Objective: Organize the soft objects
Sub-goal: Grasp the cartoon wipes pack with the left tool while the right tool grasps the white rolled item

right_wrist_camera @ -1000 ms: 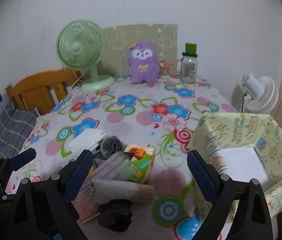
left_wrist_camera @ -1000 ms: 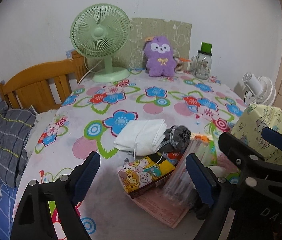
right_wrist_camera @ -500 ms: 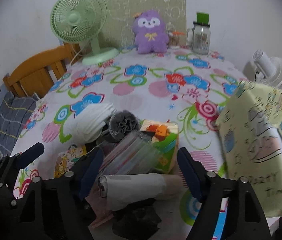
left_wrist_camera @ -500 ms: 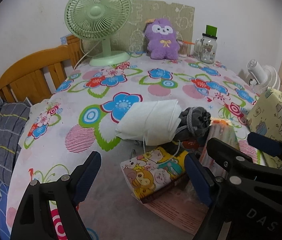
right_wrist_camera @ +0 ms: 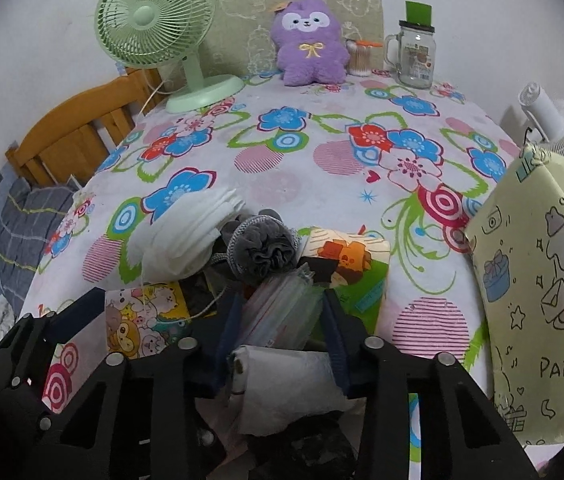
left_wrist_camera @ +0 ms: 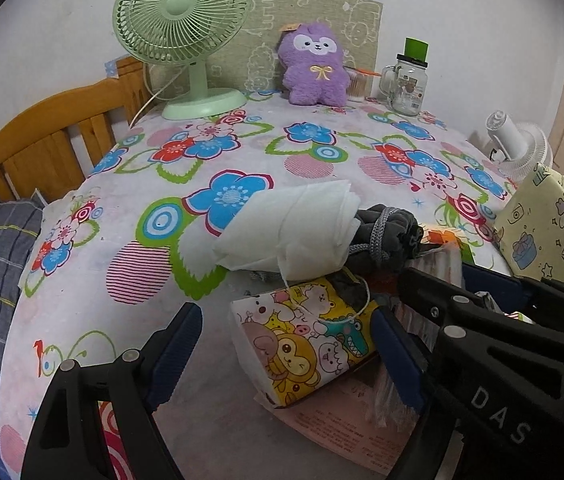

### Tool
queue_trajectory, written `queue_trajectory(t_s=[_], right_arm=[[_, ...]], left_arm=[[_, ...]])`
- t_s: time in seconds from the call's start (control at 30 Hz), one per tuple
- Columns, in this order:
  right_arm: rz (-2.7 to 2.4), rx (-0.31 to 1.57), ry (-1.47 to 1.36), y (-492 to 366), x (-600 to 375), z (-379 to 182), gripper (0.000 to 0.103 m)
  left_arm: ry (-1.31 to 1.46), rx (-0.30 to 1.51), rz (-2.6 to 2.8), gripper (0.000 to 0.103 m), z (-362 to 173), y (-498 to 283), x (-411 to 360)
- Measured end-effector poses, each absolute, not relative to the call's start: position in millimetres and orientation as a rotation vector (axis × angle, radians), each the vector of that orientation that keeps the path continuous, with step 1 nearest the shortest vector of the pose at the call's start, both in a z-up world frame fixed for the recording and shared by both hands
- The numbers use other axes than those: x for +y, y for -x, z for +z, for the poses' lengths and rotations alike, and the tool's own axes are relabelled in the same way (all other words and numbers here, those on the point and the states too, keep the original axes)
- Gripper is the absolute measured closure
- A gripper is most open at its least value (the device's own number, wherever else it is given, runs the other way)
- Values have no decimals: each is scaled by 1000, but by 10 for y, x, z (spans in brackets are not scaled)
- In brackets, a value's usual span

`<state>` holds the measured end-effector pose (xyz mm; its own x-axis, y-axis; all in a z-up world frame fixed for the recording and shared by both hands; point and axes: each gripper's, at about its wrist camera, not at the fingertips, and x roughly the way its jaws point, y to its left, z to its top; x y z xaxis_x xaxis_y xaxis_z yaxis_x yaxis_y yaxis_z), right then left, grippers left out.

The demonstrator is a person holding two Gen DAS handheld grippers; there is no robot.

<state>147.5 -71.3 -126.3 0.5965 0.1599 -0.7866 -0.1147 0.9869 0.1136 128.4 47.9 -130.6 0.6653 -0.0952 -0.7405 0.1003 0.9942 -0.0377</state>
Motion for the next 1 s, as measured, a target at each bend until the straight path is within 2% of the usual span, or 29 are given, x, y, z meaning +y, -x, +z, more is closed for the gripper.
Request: queue_trajectory(t_s=[0.1,0.33,0.57,0.6,0.67,0.77,0.9,1.0], right_arm=[[165,903,-45,-1468,-700,-1236,68],[150,875,-44,-1466,-748,-1172,74],[133,860,-48,-1466,-835,-1136,75],[132,863,-49,-1471,-849,-1143,75],[132,867,-55,-1478,-876,-1154,75],[134,867,-62,-1484,-892,-1159,75],[140,864,-68,-1477,-907,-1156,75],[142,859,-73,-1466,-916,-1142,75]], left_arm=[[-10,833,-118,16,-1306,-1286,461],[-14,837,-133,16,-1302,-1273,426],[-26,844,-148,16,-1338,-1316,326],[-21,848,-158,20,-1351,-1318,318],[-2,872,-191,43,-1378,-1334,301],[-2,897,-205,62,-1413,-1344,260],[4,898,-188,79,-1411,-1337,269],[17,901,-191,83,-1408,-1322,283]])
